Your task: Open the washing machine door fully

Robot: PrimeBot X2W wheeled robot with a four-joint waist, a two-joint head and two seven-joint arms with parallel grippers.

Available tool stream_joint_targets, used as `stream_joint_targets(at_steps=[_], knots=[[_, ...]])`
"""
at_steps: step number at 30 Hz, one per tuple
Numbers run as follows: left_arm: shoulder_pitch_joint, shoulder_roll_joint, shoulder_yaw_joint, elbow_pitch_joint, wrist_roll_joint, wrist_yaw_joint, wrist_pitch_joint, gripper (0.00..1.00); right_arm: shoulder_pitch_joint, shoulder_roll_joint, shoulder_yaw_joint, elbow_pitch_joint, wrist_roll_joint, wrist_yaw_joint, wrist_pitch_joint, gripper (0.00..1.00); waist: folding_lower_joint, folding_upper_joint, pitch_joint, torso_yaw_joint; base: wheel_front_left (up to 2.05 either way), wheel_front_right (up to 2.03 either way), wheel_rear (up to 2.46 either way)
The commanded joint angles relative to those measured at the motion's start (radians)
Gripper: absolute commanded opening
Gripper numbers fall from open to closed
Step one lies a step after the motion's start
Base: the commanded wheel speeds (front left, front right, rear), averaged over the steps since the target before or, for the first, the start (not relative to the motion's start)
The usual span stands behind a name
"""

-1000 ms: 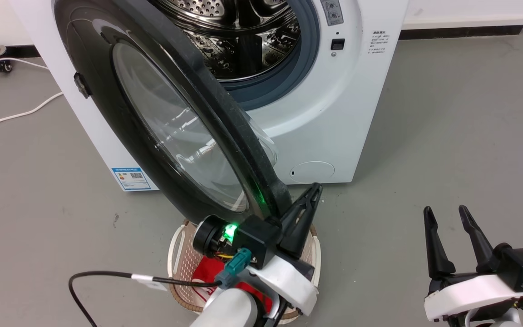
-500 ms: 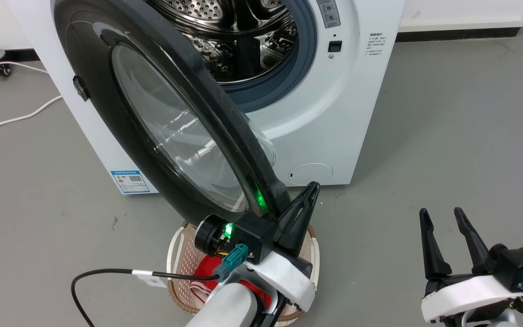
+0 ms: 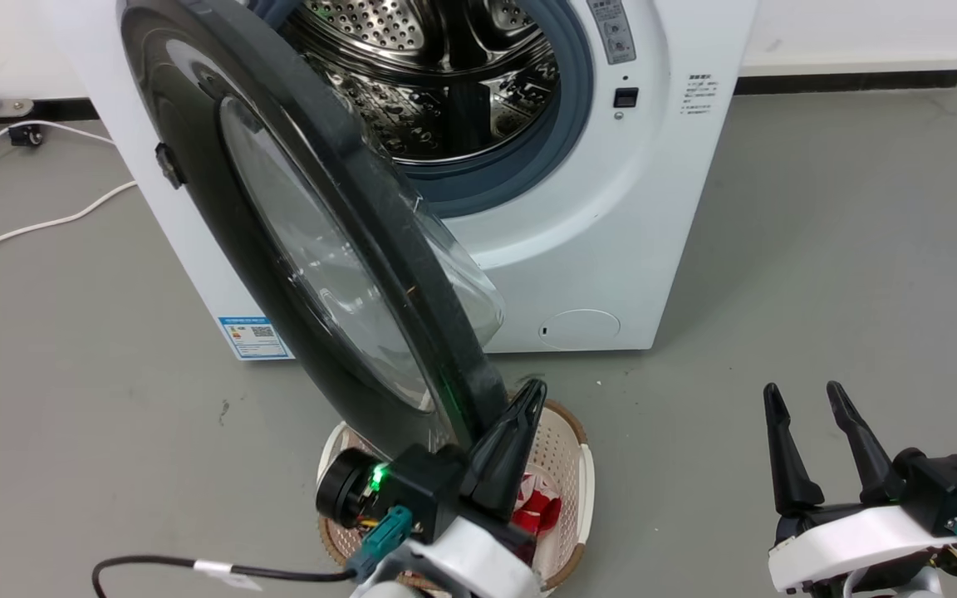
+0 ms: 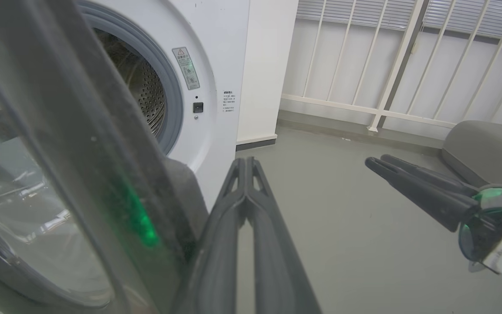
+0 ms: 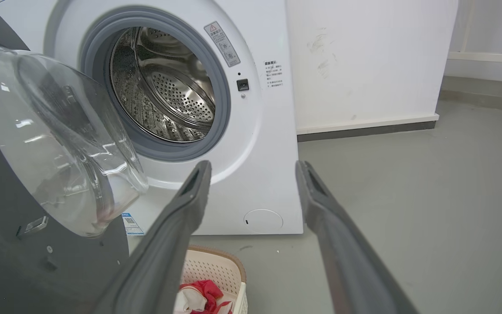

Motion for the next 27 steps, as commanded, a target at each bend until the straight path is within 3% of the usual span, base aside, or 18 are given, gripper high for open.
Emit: stream_joint_targets(at_steps=[1,13,27], knots=[[0.022,0.044,0.038,0.01,0.001,0.031,0.012,0.0,0.011,0.002,-0.001,-0.006,0.005,0.0,0.0,1.0,0.0001,0.0,-0.001,0.008,0.0,0.0,0.0],[0.184,0.11,0.055,-0.158,-0.001,0.113,0.048,0.0,0.026,0.002,-0.006,-0.015,-0.002,-0.001,0.013,1.0,0.0001,0.0,-0.018,0.083,0.0,0.0,0.0],[0.319,0.171,0.096,-0.283,-0.009,0.194,0.069,0.0,0.049,0.002,-0.025,-0.037,-0.007,-0.001,0.035,1.0,0.0001,0.0,-0.021,0.283,0.0,0.0,0.0]])
